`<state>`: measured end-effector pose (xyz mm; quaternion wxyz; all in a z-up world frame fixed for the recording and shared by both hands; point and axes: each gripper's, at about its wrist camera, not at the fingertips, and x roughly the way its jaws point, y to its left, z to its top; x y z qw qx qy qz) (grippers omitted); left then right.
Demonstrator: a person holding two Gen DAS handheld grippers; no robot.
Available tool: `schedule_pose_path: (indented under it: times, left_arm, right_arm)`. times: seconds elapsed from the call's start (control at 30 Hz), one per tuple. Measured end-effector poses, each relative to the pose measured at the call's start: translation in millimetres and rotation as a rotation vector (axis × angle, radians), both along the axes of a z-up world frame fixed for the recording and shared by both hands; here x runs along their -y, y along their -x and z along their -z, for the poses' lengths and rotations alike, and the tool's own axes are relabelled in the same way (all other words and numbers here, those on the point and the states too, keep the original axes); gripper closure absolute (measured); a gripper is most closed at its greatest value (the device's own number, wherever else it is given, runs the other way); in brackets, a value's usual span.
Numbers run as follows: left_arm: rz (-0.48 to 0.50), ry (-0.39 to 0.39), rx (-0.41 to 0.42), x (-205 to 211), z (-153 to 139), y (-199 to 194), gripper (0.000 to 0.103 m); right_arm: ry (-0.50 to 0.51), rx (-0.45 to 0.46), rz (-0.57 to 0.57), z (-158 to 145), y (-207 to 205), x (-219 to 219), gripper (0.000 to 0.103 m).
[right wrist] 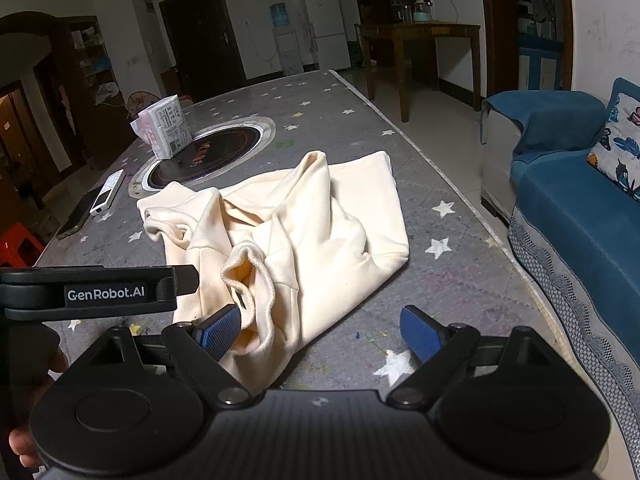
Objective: Fold clothes
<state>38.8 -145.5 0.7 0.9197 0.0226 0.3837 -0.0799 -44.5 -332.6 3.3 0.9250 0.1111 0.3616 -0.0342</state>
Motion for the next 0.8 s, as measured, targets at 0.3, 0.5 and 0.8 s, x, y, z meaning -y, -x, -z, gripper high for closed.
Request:
schedule_pose_path:
  times: [0.3,0.5,0.8]
  left_arm:
    - [0.025,0.044,-0.008,-1.9,-0.4,-8.4,0.006]
    - [0.030,0.093,-0.026,-4.3,-2.1,-22.6,0.017]
    - [0.074,0.091,-0.061,6.4,4.5,-47.0,0.058]
  right_arm:
    - [-0.007,-0.002,-0.005,1.8,-2.1,1.0,0.017]
    - [-0.008,0.010,-0.023,-1.8,-8.8,4.4,0.021]
    - [-0.001,0.009,-0.050,-5.1,-32.3,13.8,0.035]
